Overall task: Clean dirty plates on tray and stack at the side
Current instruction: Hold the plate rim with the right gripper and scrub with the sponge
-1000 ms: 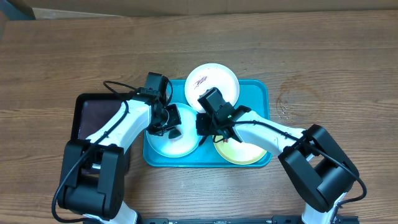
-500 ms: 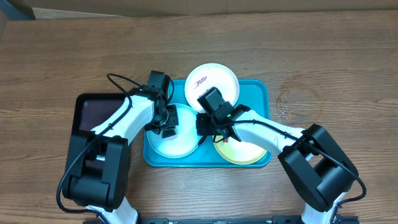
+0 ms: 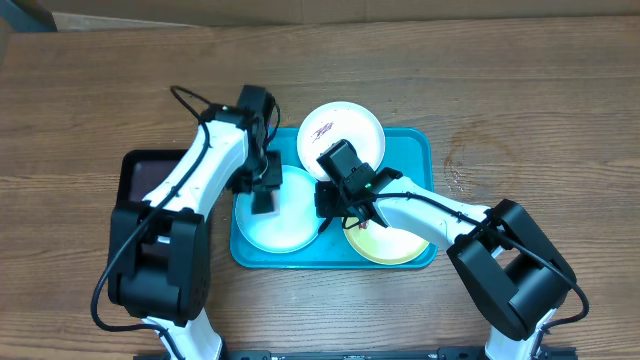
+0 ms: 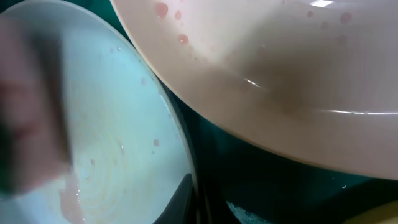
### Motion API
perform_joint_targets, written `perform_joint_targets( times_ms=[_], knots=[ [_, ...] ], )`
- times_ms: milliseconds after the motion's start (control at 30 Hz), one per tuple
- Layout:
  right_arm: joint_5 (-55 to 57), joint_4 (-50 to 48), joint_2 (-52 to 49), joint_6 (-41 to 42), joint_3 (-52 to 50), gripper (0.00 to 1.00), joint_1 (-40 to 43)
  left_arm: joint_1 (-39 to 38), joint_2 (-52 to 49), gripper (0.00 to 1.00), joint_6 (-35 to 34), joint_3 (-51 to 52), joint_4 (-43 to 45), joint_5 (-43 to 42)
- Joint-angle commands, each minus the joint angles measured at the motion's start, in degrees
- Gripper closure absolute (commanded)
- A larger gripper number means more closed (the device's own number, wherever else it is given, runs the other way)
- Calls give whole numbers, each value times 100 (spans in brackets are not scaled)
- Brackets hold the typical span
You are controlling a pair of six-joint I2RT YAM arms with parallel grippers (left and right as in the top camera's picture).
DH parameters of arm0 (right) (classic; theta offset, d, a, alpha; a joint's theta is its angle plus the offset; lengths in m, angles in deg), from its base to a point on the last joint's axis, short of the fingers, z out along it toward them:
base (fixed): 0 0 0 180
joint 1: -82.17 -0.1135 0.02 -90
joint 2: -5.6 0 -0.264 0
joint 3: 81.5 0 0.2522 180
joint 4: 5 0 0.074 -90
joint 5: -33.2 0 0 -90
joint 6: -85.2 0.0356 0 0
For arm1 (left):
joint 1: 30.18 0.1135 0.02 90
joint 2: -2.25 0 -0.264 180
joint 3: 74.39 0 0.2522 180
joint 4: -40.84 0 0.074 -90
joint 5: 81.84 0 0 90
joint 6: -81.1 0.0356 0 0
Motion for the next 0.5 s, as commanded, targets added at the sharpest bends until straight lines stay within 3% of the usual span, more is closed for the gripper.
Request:
perform_joint_targets(
  times_ms=[0,233,467],
  knots=[
    [-13,9,-37,-33,142,96,-22,44,-26,55,157,-116,-101,-186],
    [-15,-20,-37,-37,142,96,-22,44,-26,50,140,199,-120,448],
    [-13,-31,-37,-37,142,96,-22,44,-35,48,164,671,531,107]
  ],
)
